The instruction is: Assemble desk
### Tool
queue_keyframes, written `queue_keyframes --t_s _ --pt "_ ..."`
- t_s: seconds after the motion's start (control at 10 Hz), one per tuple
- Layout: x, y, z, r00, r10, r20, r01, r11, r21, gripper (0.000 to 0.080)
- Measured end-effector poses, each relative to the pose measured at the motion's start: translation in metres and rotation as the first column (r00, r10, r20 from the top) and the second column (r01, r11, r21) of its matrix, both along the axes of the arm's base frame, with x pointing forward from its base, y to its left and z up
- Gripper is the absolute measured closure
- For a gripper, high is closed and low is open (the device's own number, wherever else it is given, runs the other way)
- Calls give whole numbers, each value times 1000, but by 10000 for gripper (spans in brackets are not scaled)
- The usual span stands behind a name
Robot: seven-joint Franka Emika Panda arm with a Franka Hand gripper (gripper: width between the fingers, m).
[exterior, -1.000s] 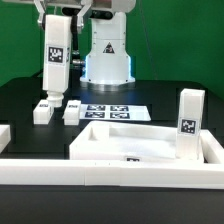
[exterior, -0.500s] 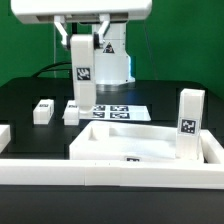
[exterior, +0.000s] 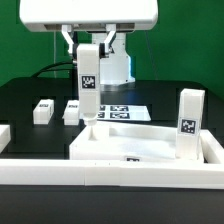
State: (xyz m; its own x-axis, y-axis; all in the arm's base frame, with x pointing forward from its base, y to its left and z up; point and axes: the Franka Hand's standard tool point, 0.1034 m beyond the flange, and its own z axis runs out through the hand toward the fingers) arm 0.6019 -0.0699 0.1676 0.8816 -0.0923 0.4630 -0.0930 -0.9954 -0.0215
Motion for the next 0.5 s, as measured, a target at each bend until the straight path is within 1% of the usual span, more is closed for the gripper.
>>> queue_keyframes --t_s 0.2,0.5 --pt "2 -2 -8 1000 -4 -8 4 1000 -3 509" --pt "-2 -1 -21 1000 -5 -30 5 1000 -3 509"
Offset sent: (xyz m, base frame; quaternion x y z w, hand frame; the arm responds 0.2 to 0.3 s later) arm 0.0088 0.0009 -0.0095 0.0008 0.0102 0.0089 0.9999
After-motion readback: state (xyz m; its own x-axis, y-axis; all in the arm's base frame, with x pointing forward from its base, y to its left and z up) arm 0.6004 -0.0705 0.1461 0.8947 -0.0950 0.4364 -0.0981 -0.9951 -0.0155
